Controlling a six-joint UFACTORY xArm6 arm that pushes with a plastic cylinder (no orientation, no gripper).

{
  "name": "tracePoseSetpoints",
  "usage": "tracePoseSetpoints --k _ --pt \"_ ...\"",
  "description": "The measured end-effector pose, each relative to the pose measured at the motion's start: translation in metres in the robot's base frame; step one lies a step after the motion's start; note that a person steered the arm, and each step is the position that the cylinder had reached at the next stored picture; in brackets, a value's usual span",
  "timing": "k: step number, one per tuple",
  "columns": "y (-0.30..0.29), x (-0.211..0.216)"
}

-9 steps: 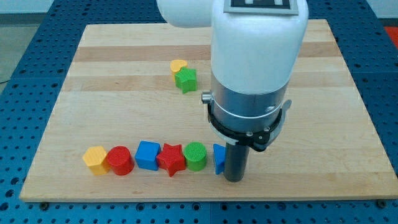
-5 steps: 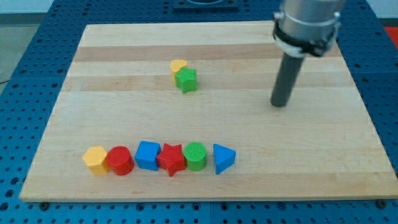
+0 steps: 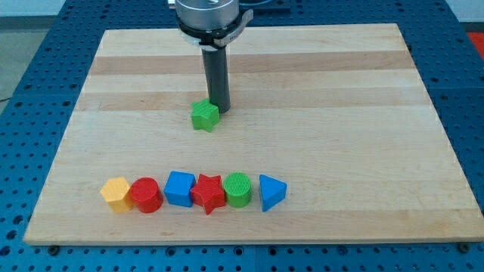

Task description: Slide green star down and right

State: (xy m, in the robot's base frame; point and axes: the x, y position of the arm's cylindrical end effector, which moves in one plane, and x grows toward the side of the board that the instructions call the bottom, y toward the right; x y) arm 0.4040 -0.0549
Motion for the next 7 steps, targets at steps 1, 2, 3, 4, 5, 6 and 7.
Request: tracePoseSetpoints --k 1,2,3,4,5,6,7 --pt "-0.033 -0.019" --pt "-0.097 -0.021" --pt "-0.126 -0.009" --pt "-0.073 0.018" --pt "-0.001 0.053" --pt "0.009 0.056" --pt "-0.043 0.054"
